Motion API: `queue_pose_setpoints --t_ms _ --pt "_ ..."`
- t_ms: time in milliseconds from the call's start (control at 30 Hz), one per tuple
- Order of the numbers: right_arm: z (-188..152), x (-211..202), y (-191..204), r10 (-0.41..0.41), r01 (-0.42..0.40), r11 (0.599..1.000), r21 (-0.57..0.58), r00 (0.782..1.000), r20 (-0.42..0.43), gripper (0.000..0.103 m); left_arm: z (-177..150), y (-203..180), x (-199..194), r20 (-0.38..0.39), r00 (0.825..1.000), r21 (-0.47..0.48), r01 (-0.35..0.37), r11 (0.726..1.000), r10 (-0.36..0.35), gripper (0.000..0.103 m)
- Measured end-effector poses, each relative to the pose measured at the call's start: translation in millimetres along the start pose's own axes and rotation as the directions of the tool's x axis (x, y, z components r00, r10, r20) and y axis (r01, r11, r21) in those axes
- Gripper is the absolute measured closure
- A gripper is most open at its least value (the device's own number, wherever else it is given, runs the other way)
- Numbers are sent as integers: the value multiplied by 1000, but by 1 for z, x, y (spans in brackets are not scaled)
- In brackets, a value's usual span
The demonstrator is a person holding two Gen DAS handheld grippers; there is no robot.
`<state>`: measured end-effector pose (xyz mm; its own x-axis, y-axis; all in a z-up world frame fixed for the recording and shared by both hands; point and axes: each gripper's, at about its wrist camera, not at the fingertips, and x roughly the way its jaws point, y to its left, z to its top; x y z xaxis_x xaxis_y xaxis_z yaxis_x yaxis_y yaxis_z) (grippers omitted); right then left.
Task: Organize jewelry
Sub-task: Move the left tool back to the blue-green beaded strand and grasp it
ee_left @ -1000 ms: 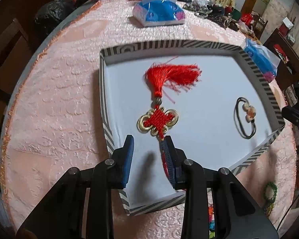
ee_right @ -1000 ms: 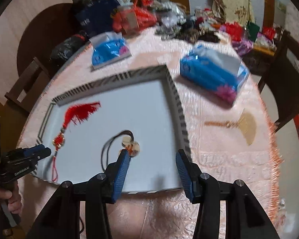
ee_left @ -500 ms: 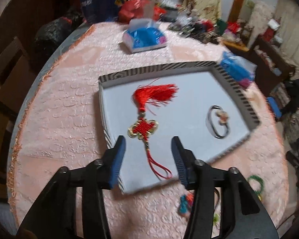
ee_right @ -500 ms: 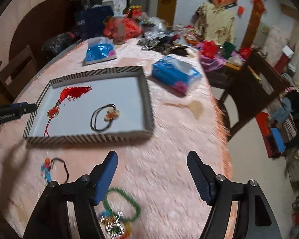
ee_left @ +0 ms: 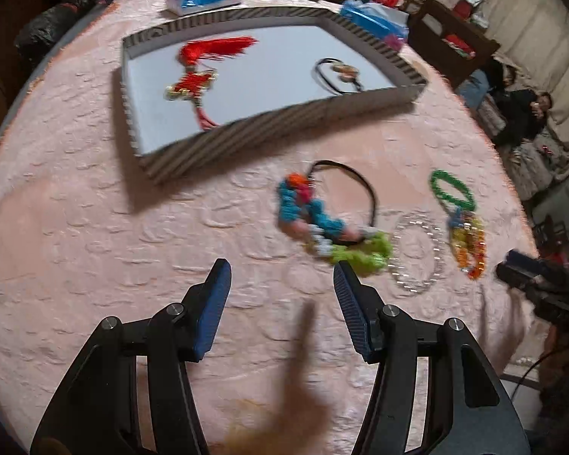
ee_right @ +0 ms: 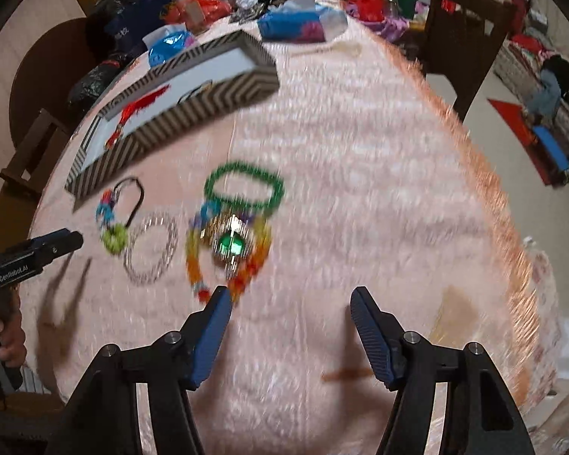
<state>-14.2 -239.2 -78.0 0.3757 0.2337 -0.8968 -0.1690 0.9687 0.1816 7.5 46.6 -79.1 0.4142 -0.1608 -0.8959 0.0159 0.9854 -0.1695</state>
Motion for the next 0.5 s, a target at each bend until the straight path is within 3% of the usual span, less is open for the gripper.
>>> queue_pose_setpoints --t_ms 67,133,267,467,500 --pt "-8 3 -2 4 -4 1000 7 1000 -11 39 2 -5 2 -1 1000 4 19 1000 -19 51" --pt "-12 2 -1 1 -1 1000 -2 1000 9 38 6 -11 6 5 999 17 42 999 -42 61" --pt "-14 1 -4 24 -24 1000 -1 1000 8 37 26 -13 17 13 998 -17 59 998 -59 63" --pt "-13 2 -5 41 -42 999 -16 999 -6 37 38 -8 32 1 1000 -68 16 998 -16 63" --pt "-13 2 -5 43 -43 999 -19 999 -8 37 35 -3 34 -5 1000 -90 17 996 -18 74"
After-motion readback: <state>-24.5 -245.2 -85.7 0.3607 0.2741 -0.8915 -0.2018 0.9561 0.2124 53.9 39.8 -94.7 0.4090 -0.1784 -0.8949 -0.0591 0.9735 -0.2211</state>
